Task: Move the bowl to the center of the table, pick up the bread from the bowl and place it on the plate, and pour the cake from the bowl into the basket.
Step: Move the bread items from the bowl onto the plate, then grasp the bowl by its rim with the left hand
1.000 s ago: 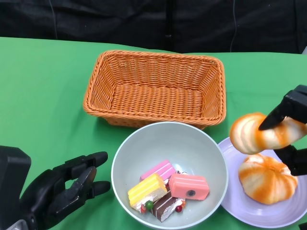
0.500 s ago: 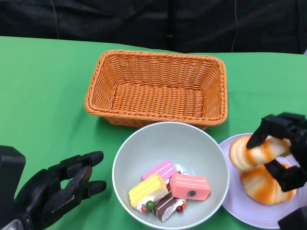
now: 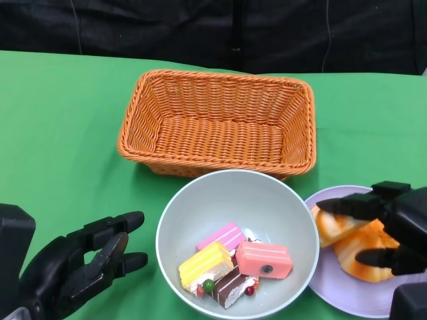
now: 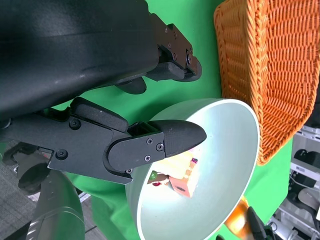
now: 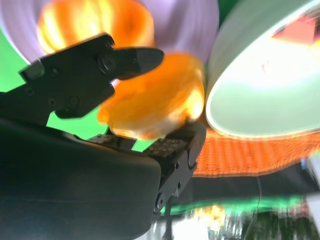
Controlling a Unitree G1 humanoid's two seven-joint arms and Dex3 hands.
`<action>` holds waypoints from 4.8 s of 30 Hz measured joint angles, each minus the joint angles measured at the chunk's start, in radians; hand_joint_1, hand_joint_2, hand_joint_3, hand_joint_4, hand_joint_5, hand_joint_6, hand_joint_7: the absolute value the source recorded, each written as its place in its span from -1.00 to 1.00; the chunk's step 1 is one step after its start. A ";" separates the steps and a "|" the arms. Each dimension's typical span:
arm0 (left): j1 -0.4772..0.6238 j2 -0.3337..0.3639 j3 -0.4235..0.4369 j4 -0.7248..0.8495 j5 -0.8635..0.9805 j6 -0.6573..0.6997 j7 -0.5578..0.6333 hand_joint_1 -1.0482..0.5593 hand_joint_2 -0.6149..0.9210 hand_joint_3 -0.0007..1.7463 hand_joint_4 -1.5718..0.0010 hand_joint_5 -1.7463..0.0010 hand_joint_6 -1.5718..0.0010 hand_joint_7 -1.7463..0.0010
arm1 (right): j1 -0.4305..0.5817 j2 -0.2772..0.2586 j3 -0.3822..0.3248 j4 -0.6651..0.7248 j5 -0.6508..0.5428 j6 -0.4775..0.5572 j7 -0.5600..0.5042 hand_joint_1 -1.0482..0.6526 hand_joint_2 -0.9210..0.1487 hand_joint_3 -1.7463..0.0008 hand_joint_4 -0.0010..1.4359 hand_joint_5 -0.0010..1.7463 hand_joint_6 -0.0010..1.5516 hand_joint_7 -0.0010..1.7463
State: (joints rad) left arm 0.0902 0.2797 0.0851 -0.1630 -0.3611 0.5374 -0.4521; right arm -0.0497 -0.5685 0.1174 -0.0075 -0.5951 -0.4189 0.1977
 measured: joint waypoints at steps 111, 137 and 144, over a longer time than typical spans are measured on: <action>-0.689 0.384 -0.838 0.673 1.901 -1.106 1.441 -0.28 0.84 -1.00 0.67 -0.13 0.05 0.93 | 0.490 0.541 -0.177 -0.522 0.655 -0.002 -0.084 0.30 -0.13 -0.67 0.26 1.00 -0.11 0.87; -0.840 0.233 -1.145 1.034 1.920 -1.010 1.736 -0.23 0.87 -1.00 0.37 -0.12 -0.09 0.71 | 0.506 0.537 -0.171 -0.524 0.665 -0.007 -0.068 0.30 -0.21 -0.56 0.21 1.00 -0.13 0.86; -0.840 0.213 -1.158 1.063 1.875 -1.011 1.728 -0.20 0.89 -1.00 0.23 -0.24 -0.18 0.56 | 0.513 0.537 -0.167 -0.529 0.665 0.007 -0.063 0.29 -0.23 -0.53 0.20 1.00 -0.12 0.86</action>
State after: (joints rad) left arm -0.7503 0.4927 -1.0729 0.8998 1.5139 -0.4735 1.2758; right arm 0.4637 -0.0311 -0.0499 -0.5368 0.0702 -0.4123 0.1346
